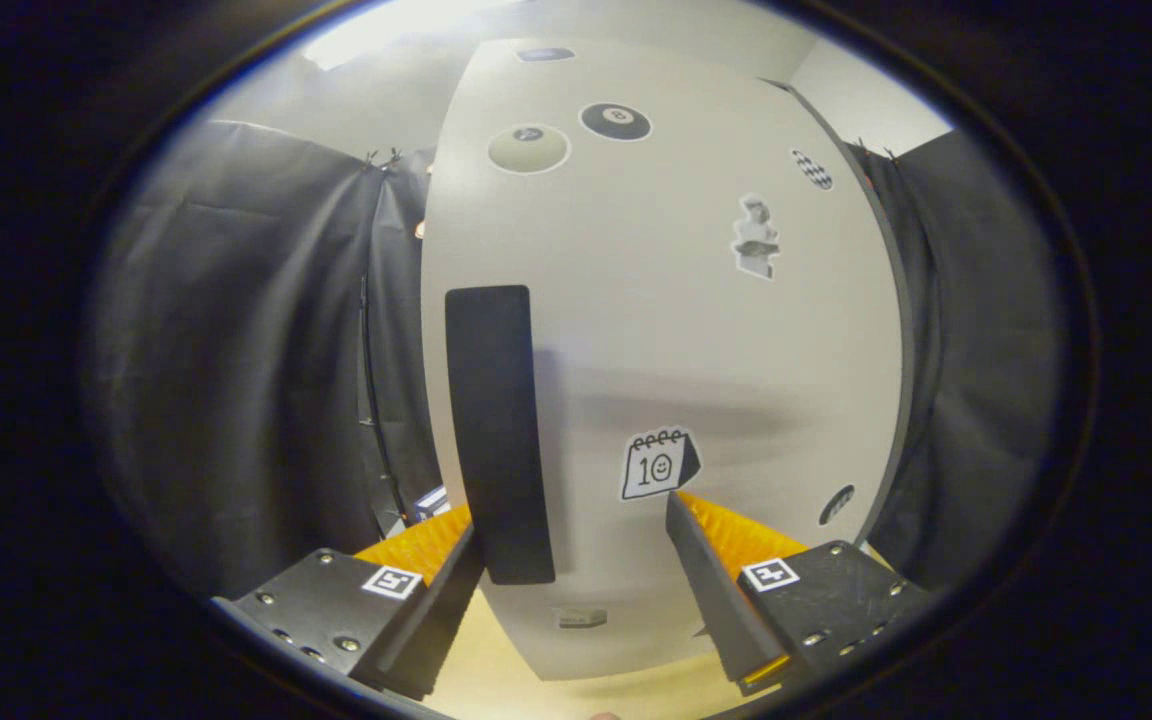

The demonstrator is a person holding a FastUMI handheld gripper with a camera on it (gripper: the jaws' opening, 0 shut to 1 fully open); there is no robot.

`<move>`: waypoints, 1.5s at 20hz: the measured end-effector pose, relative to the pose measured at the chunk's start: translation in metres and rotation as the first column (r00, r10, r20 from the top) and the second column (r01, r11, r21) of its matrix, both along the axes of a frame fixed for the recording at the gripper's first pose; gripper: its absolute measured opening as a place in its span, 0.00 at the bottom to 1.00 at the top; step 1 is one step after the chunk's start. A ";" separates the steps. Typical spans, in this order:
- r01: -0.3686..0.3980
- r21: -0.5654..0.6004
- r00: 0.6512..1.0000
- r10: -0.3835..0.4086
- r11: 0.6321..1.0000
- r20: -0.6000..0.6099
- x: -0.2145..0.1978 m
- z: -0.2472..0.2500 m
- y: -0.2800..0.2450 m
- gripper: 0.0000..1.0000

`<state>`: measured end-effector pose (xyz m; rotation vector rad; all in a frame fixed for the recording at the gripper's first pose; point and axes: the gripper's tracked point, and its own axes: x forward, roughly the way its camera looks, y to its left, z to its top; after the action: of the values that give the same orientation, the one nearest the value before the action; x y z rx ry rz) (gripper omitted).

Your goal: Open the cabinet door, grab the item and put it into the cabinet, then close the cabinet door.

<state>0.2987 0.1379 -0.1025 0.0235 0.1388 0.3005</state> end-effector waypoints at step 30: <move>0.163 -0.070 0.986 -0.162 0.984 0.026 -0.003 -0.010 -0.002 1.00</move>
<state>0.2961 0.1358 -0.1129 -0.0397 0.1267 0.1322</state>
